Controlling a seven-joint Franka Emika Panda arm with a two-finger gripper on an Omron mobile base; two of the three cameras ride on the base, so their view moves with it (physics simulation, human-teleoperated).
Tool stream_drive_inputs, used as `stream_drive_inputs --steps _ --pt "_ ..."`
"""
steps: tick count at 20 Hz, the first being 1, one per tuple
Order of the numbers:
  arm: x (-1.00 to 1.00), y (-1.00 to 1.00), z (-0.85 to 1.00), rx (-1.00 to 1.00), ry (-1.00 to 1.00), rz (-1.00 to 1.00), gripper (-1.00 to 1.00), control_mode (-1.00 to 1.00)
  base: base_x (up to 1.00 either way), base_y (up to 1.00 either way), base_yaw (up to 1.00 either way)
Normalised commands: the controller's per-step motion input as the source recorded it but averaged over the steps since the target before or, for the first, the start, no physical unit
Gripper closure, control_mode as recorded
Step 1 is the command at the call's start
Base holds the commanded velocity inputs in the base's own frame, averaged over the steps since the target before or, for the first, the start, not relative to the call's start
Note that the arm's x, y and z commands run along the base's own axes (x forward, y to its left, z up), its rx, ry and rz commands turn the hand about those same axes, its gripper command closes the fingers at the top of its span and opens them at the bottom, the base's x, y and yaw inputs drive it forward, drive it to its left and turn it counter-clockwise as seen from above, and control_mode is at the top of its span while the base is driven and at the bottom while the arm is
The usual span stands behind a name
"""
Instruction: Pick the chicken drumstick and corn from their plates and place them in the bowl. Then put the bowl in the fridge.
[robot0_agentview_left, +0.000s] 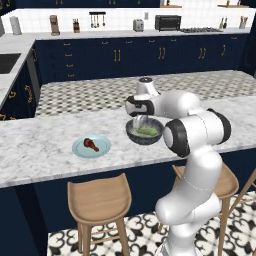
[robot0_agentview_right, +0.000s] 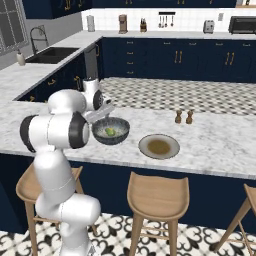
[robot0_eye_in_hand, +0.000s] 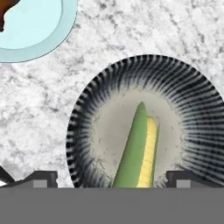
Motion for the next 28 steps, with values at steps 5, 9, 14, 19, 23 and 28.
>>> stream_drive_inputs --steps 5,9,14,19,23,28 --pt "-0.20 0.51 0.14 0.12 0.00 -0.41 -1.00 -1.00 0.00 0.00 0.00" --pt "-0.37 0.35 -0.03 0.19 0.00 -0.39 -1.00 -1.00 0.00 0.00 0.00" --pt "-0.19 0.79 -0.04 0.01 -0.15 -0.29 -1.00 -1.00 0.00 0.00 0.00" --pt "-0.10 0.74 0.00 0.00 -0.08 -0.22 -1.00 -1.00 0.00 0.00 0.00" --pt "0.00 0.46 -0.30 0.10 0.00 0.05 -1.00 -1.00 0.00 0.00 0.00" --pt "-0.01 0.26 -0.20 0.12 0.00 0.27 -1.00 -1.00 0.00 0.00 0.00"
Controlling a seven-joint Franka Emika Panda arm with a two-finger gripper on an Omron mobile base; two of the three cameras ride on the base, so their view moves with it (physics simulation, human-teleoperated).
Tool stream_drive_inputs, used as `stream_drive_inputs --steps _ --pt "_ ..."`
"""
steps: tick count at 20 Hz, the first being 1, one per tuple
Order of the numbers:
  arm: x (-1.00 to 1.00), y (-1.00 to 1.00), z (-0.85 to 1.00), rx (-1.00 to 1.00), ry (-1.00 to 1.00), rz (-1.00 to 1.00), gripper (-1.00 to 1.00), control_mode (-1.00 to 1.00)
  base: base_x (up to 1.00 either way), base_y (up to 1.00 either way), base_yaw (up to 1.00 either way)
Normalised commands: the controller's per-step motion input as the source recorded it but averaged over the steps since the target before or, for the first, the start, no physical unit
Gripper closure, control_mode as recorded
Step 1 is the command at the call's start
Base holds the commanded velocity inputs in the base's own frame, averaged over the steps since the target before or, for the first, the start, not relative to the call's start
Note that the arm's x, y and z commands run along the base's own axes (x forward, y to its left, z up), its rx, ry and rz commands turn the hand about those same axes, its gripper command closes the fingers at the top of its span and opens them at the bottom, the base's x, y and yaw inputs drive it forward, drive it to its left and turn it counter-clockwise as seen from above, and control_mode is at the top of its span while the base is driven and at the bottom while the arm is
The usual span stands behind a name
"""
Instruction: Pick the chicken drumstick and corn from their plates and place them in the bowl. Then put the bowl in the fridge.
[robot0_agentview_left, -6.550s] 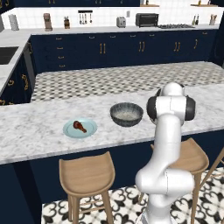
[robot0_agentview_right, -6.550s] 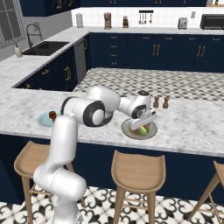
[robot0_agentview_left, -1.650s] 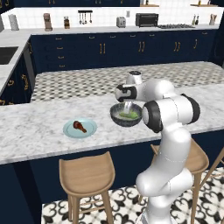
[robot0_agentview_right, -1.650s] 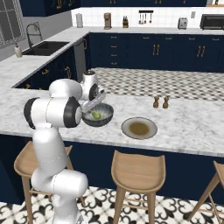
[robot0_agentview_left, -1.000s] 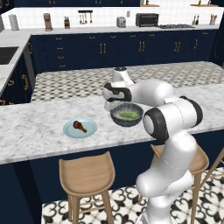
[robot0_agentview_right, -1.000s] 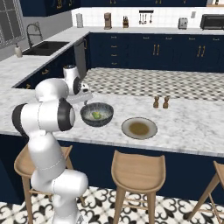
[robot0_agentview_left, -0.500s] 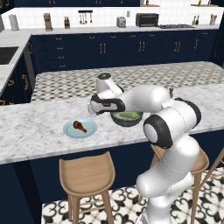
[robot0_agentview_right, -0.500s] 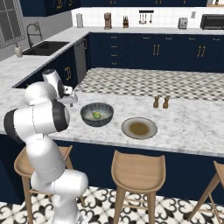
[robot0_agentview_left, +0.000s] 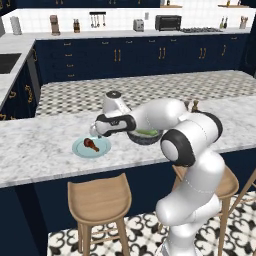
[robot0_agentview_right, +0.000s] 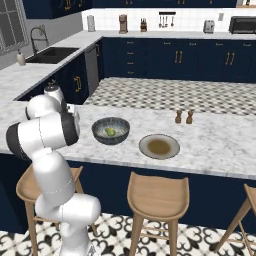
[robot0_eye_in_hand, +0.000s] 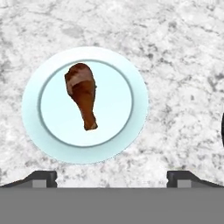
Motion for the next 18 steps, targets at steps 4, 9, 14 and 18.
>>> stream_drive_inputs --steps 4,9,14,18 --pt "0.08 0.13 -0.26 0.00 0.03 0.03 -1.00 -1.00 0.00 0.00 0.00" --pt "0.19 0.31 -0.27 -0.07 0.00 0.11 -1.00 -1.00 0.00 0.00 0.00" --pt "0.00 0.33 -0.24 -0.15 0.01 0.02 -1.00 -1.00 0.00 0.00 0.00" --pt "0.10 0.16 -0.11 -0.09 0.00 0.00 -1.00 -1.00 0.00 0.00 0.00"
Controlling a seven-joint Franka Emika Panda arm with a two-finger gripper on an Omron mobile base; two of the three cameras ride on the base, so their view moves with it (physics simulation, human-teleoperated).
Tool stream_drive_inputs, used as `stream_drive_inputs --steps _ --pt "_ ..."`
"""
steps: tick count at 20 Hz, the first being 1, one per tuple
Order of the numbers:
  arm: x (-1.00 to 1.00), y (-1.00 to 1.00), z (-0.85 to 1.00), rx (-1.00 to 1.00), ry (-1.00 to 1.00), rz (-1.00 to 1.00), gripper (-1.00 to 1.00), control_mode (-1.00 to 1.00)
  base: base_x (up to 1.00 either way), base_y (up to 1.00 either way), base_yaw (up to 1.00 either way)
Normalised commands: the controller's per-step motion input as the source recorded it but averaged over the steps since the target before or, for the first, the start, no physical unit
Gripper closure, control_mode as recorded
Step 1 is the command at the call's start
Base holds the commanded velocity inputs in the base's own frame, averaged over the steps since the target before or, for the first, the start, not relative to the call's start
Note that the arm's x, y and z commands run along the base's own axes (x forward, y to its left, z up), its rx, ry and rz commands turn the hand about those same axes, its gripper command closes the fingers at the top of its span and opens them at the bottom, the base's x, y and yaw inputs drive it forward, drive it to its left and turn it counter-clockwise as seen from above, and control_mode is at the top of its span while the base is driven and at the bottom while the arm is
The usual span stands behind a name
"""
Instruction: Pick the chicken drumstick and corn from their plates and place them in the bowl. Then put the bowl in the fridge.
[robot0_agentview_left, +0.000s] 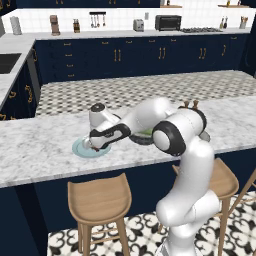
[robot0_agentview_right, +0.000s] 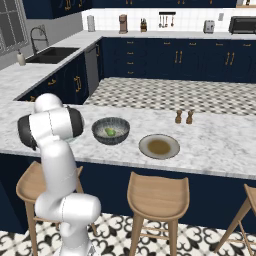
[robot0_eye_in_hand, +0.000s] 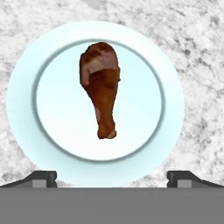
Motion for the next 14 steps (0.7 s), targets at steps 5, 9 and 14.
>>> stream_drive_inputs --steps 5,9,14 --pt "0.28 0.20 -0.02 -0.01 -0.01 -0.04 -1.00 -1.00 0.00 0.00 0.00" --pt "0.29 0.10 -0.16 0.00 0.00 0.00 -1.00 -1.00 0.00 0.00 0.00" --pt "0.31 0.11 -0.33 0.00 0.01 0.02 -1.00 -1.00 0.00 0.00 0.00"
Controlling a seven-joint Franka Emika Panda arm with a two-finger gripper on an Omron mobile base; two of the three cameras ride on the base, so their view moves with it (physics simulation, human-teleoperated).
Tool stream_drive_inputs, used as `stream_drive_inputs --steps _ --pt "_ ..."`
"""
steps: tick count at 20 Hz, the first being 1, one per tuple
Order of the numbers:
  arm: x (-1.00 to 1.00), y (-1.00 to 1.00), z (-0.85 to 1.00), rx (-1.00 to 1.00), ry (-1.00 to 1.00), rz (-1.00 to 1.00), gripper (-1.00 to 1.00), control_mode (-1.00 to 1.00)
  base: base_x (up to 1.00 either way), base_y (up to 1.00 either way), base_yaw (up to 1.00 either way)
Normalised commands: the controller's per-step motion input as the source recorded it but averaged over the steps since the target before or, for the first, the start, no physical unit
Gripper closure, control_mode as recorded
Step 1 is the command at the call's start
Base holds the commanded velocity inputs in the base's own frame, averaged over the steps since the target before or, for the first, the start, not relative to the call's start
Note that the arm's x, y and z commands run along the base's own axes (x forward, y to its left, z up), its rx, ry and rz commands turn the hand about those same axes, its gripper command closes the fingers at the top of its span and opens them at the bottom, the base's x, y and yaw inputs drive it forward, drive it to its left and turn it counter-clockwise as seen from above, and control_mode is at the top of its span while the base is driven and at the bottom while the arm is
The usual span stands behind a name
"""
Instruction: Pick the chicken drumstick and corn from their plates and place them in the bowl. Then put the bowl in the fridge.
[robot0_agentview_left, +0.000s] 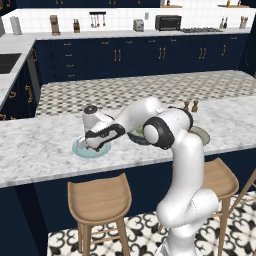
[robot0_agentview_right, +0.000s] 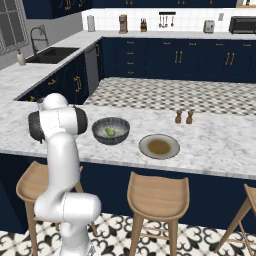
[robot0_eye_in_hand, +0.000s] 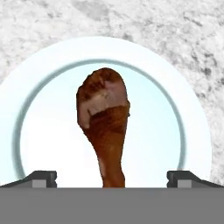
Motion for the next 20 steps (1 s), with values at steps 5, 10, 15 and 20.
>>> stream_drive_inputs --steps 5,10,15,20 --pt "0.12 0.00 -0.50 0.00 0.04 0.02 -1.00 -1.00 0.00 0.00 0.00" --pt "0.08 0.00 -0.22 0.00 0.03 0.00 -1.00 -1.00 0.00 0.00 0.00" --pt "0.00 0.00 -0.10 0.00 0.00 0.00 -1.00 -1.00 0.00 0.00 0.00" --pt "0.00 -0.02 -0.13 0.00 0.00 0.00 1.00 -1.00 0.00 0.00 0.00"
